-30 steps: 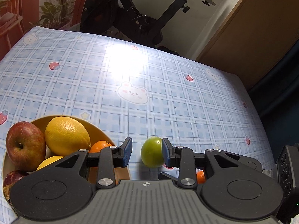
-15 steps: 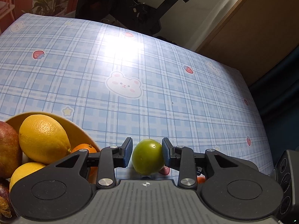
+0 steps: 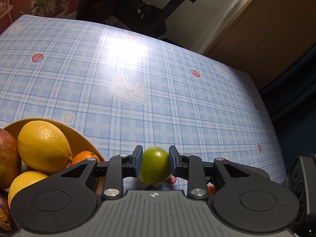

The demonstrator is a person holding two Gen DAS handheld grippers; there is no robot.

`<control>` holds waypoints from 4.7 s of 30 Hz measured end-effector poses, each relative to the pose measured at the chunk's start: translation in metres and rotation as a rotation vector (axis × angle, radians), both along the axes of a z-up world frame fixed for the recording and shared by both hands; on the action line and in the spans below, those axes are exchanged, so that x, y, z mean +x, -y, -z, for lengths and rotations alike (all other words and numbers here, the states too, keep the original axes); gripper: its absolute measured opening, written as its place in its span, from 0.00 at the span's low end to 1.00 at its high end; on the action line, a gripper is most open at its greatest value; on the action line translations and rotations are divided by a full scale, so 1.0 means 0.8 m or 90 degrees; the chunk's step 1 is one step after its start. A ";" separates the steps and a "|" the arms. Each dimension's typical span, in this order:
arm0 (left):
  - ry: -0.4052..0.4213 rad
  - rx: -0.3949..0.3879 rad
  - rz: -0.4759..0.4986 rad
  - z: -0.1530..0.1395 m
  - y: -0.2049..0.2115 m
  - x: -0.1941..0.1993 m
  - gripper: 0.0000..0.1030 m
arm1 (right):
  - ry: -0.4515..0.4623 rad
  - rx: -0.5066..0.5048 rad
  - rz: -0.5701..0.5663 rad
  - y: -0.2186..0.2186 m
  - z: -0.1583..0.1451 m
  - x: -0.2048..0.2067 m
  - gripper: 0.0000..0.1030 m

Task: Organize fruits
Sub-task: 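Close the left gripper on the small green fruit while the right gripper grasps the green apple, then carry both green fruits onto the plate and open both grippers, then move both tools to the two tangerines on the cloth, then close the right gripper on one tangerine while the left gripper grasps the other tangerine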

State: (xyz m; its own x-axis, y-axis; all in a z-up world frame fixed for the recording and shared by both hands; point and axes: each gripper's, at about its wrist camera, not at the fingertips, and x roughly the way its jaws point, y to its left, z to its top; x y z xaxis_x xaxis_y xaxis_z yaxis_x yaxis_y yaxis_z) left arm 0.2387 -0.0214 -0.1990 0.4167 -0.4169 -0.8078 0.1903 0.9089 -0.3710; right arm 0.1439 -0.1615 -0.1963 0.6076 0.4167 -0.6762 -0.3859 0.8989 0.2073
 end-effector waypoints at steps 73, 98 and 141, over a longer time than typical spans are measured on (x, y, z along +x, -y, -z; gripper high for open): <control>0.109 0.056 -0.085 -0.093 -0.103 -0.083 0.30 | 0.052 -0.026 -0.075 -0.075 -0.045 -0.026 0.41; 0.147 0.089 -0.030 -0.095 -0.037 -0.091 0.30 | 0.072 -0.010 0.017 0.014 -0.051 -0.069 0.41; 0.096 0.062 0.127 -0.005 0.097 -0.106 0.41 | 0.032 0.015 0.169 0.147 -0.014 -0.145 0.39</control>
